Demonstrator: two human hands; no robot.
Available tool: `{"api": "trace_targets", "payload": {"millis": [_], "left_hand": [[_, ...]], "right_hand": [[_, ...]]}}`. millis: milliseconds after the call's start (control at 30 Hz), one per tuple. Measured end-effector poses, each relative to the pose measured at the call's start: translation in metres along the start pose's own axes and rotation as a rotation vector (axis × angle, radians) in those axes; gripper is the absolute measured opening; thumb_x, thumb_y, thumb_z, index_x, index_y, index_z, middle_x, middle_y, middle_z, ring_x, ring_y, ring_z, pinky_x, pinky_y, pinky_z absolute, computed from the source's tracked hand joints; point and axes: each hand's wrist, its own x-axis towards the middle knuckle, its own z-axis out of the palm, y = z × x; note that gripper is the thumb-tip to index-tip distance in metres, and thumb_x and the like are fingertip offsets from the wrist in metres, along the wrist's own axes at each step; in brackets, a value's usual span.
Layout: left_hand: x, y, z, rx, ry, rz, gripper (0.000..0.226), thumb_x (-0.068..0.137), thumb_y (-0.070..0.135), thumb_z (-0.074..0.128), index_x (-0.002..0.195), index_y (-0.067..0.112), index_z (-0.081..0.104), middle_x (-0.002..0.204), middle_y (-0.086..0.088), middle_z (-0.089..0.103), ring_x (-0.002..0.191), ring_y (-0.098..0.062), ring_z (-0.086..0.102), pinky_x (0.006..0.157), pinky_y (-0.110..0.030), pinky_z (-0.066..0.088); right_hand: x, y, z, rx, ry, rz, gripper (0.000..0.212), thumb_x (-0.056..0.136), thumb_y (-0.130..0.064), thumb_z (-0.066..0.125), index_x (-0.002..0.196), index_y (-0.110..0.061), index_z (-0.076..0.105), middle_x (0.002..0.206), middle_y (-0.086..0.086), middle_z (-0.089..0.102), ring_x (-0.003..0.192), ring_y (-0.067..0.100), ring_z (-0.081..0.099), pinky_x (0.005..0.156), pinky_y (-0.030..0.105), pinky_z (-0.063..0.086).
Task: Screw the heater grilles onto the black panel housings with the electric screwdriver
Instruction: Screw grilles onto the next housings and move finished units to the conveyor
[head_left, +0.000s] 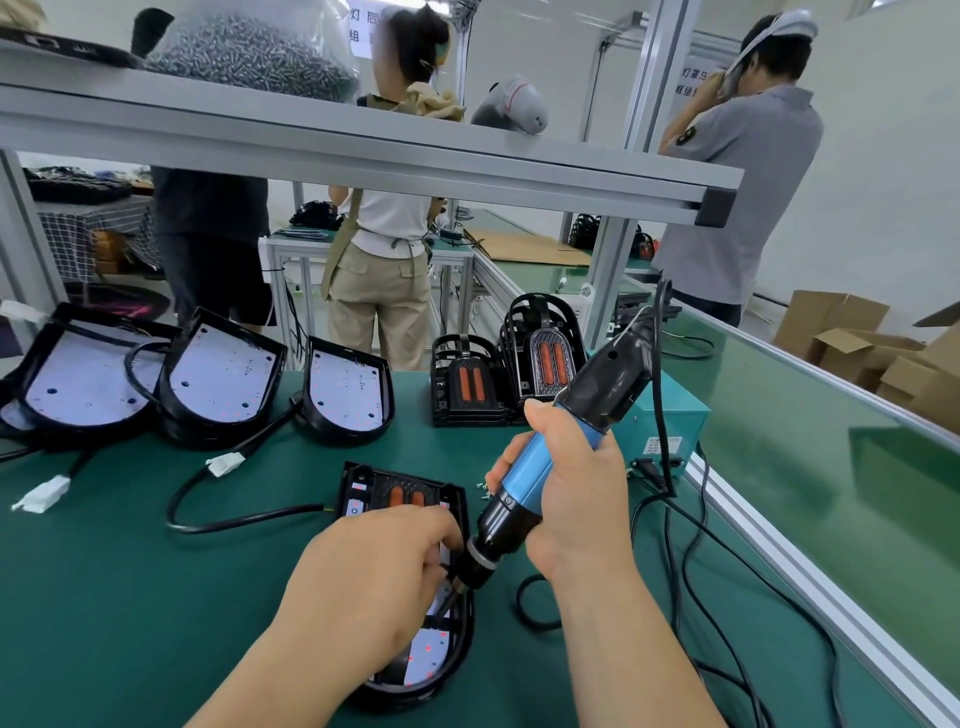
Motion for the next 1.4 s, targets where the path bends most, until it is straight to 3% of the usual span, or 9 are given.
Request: {"api": "trace_targets", "payload": {"millis": [367,567,700,833,1033,1200,1400], "left_hand": [[0.0,-0.002,0.0,-0.004,-0.026,-0.009,0.02,0.091,0.034,0.052,0.108,0.046,0.051,0.084,0.022,0.054,0.08,-0.002,0.048,0.066,-0.017,0.04],[0.008,-0.001,-0.005,-0.003,-0.09,-0.007,0.013,0.091,0.038,0.054,0.104,0.04,0.055,0.088,0.024,0.064,0.084,0.0,0.05,0.076,-0.021,0.045],[0.034,0.007,-0.015,0.006,-0.102,-0.036,0.007,0.089,0.041,0.061,0.095,0.037,0.06,0.091,0.016,0.068,0.094,-0.01,0.06,0.077,-0.028,0.048],[0.072,0.02,-0.013,-0.007,-0.11,-0.024,0.01,0.09,0.04,0.066,0.084,0.035,0.059,0.097,0.012,0.068,0.097,-0.015,0.061,0.085,-0.035,0.053],[0.104,0.039,0.026,0.102,-0.234,0.051,0.013,0.092,0.036,0.064,0.105,0.035,0.069,0.113,0.01,0.068,0.109,-0.019,0.06,0.089,-0.032,0.045],[0.109,0.039,0.047,0.297,-0.27,0.088,0.018,0.096,0.029,0.061,0.112,0.033,0.068,0.113,0.011,0.07,0.11,-0.018,0.059,0.092,-0.036,0.032],[0.109,0.009,0.015,0.105,-0.13,-0.001,0.031,0.099,0.027,0.054,0.125,0.041,0.062,0.131,0.014,0.063,0.123,-0.014,0.055,0.104,-0.033,0.04]], "right_hand": [[0.003,0.001,-0.002,0.013,0.018,0.02,0.031,0.067,-0.024,0.073,0.087,-0.012,0.052,0.054,0.008,0.052,0.045,0.024,0.05,0.051,0.034,0.049],[0.015,-0.012,-0.02,0.16,0.14,0.113,0.019,0.085,-0.015,0.069,0.089,-0.011,0.05,0.053,0.007,0.05,0.043,0.022,0.049,0.048,0.033,0.051],[0.026,-0.022,-0.04,0.309,0.227,0.231,0.018,0.088,-0.021,0.066,0.083,-0.014,0.051,0.054,0.003,0.05,0.042,0.018,0.05,0.049,0.03,0.053],[0.033,-0.022,-0.056,0.298,0.258,0.316,0.019,0.087,-0.026,0.066,0.081,-0.013,0.054,0.053,0.003,0.052,0.042,0.017,0.051,0.051,0.029,0.054],[0.04,-0.015,-0.069,0.234,0.296,0.443,0.023,0.086,-0.026,0.067,0.085,-0.01,0.051,0.05,0.006,0.051,0.039,0.019,0.051,0.049,0.031,0.053],[0.044,-0.004,-0.073,0.099,0.346,0.526,0.028,0.086,-0.027,0.072,0.088,-0.006,0.054,0.054,0.008,0.056,0.04,0.022,0.055,0.049,0.034,0.055],[0.046,0.007,-0.072,-0.013,0.344,0.55,0.033,0.086,-0.028,0.074,0.103,-0.007,0.056,0.069,0.012,0.056,0.047,0.024,0.056,0.05,0.035,0.055]]}}
